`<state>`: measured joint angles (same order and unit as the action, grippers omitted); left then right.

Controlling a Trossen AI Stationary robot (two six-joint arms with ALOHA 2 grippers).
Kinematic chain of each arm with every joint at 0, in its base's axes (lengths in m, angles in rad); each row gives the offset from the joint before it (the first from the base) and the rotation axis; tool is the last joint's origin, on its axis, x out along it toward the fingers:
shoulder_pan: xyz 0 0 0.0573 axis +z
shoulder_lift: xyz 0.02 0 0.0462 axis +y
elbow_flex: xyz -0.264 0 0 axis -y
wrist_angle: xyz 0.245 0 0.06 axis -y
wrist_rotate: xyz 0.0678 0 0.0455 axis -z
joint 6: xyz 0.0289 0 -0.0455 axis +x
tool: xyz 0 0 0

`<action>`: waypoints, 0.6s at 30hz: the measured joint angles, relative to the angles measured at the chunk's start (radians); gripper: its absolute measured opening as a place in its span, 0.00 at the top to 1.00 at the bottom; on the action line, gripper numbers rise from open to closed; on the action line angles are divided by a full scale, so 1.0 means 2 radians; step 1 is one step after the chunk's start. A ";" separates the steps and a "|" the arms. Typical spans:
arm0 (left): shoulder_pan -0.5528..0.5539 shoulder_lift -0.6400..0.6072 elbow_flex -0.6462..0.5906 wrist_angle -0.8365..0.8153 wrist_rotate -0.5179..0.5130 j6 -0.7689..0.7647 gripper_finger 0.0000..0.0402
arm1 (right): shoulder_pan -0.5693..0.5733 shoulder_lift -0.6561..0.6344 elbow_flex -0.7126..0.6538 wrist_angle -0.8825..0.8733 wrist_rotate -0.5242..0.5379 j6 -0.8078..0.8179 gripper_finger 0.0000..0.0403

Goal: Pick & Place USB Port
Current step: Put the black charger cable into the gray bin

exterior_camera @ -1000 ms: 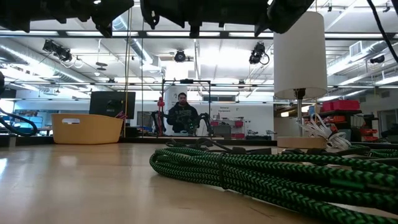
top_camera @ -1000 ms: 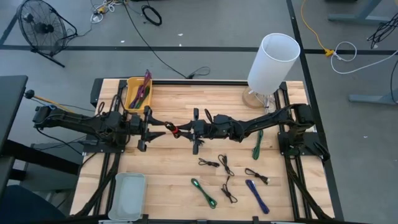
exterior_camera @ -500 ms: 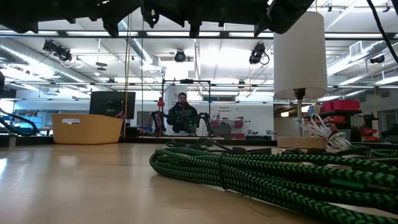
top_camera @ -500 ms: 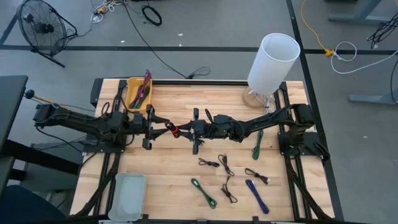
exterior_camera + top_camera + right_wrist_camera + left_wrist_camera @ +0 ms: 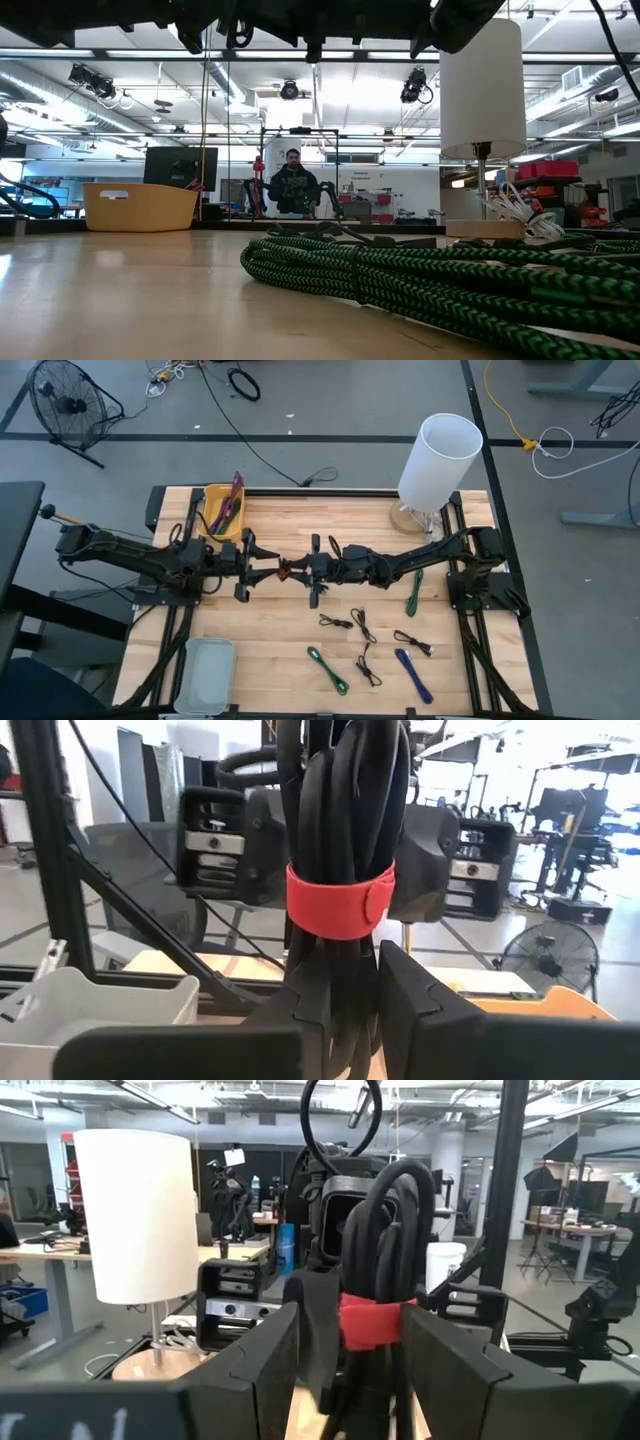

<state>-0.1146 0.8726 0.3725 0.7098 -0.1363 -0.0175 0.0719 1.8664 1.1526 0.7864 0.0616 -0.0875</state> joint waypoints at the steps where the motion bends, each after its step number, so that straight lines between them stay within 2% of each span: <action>1: 0.000 0.000 0.000 0.000 0.001 -0.002 0.55 | 0.000 0.000 0.000 -0.002 0.003 0.000 0.90; 8: 0.000 0.000 0.000 -0.001 0.012 -0.012 0.55 | -0.005 0.001 0.000 -0.004 0.002 0.010 0.90; 14: 0.000 0.016 0.001 0.006 -0.029 -0.011 0.55 | -0.005 0.001 0.000 -0.002 0.002 0.012 0.90; 18: 0.000 0.043 0.001 0.043 -0.033 -0.005 0.55 | -0.006 0.001 0.000 -0.002 0.002 0.012 0.90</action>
<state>-0.1154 0.9581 0.3744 0.7967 -0.2024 -0.0279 0.0609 1.8683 1.1522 0.7817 0.0665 -0.0639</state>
